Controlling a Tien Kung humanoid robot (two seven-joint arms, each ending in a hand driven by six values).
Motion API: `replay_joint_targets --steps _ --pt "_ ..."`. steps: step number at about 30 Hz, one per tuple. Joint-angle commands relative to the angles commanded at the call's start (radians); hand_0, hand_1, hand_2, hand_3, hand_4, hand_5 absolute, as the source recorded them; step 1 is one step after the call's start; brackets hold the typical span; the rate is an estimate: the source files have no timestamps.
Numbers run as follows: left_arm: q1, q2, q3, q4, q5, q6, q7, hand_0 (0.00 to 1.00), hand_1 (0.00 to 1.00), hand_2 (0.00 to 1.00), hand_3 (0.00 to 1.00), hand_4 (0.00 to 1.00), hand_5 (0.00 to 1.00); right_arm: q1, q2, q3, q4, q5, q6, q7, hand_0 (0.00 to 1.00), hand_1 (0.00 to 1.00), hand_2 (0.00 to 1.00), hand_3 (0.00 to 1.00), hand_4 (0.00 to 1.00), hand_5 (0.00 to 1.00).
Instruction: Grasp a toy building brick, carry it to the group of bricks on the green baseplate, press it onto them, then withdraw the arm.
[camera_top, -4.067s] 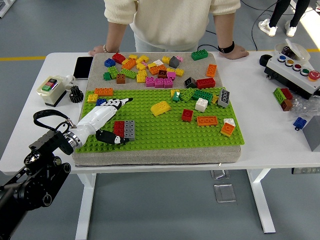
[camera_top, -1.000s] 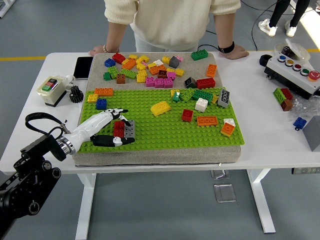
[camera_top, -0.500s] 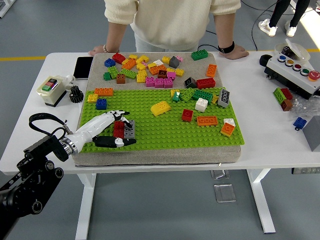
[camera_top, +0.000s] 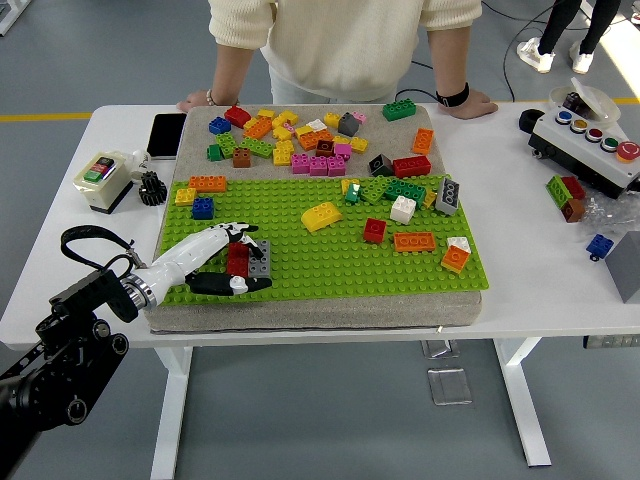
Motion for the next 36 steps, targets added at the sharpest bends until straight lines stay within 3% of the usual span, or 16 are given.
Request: replay_joint_targets --steps 26,36 --pt "0.002 -0.003 0.005 0.030 0.020 0.008 0.002 0.998 0.998 0.946 0.659 0.998 0.787 -0.002 0.001 -0.005 0.000 0.000 -0.002 -0.001 0.734 0.633 0.682 0.614 0.943 0.486" --pt "0.013 0.003 -0.022 -0.044 -0.025 -0.010 0.002 0.998 0.998 0.943 0.653 0.998 0.781 -0.001 0.000 0.000 0.000 -0.001 0.000 0.000 0.734 0.632 0.682 0.615 0.943 0.487"
